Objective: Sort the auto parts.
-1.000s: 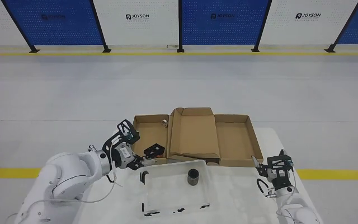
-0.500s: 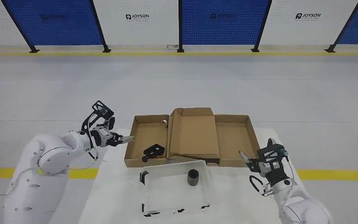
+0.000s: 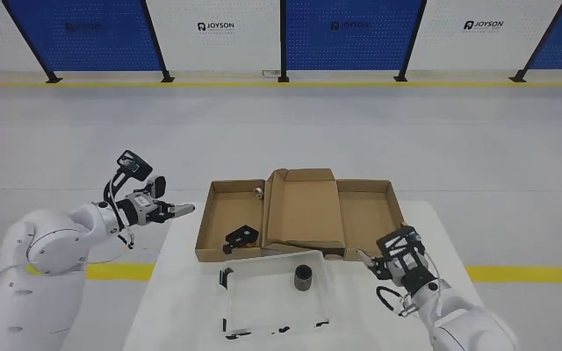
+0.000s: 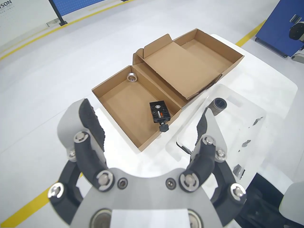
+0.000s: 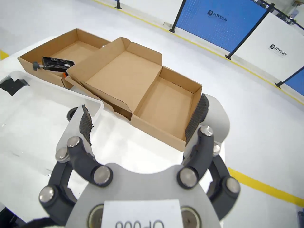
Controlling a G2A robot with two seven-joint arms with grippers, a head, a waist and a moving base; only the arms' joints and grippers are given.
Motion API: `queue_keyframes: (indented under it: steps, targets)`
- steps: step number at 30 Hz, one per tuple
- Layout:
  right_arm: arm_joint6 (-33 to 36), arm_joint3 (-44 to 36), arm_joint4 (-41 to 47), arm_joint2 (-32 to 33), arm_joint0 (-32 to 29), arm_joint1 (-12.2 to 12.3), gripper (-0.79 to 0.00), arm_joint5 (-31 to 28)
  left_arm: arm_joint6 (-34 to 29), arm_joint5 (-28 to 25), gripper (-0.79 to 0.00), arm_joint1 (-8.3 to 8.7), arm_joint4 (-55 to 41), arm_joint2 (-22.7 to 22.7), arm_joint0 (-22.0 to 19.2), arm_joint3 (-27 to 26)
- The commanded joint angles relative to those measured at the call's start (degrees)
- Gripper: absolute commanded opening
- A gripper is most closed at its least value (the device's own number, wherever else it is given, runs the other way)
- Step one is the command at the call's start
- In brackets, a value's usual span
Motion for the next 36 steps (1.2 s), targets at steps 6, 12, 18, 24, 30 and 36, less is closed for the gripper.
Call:
queue_keyframes:
  steps: [6,12,18,24,30,36]
  targets:
    - [7.03,-5.49,-4.61,-7.37,6.31,0.17,0.0,-8.37,0.0,0.0,0.0,0.0,-0.01,0.0,0.0,0.0]
    - [18.73,-4.11,-5.98,-19.1,18.18,-0.87,0.0,-10.29,0.0,0.0,0.0,0.0,-0.01,0.0,0.0,0.0]
    - [25.69,7.03,-3.45,-31.34,31.09,-3.12,0.0,-10.44,0.0,0.0,0.0,0.0,-0.01,0.0,0.0,0.0]
    - [28.41,19.71,-0.99,-41.82,40.91,-6.25,0.0,-8.85,0.0,0.0,0.0,0.0,-0.01,0.0,0.0,0.0]
    - [28.4,26.45,2.44,-46.27,43.32,-7.84,-0.151,-9.98,0.0,0.0,0.0,0.0,-0.01,0.0,0.0,0.0]
    - [27.13,29.01,0.58,-46.86,41.33,-7.91,-0.108,-9.28,0.0,0.0,0.0,0.0,-0.01,0.0,0.0,0.0]
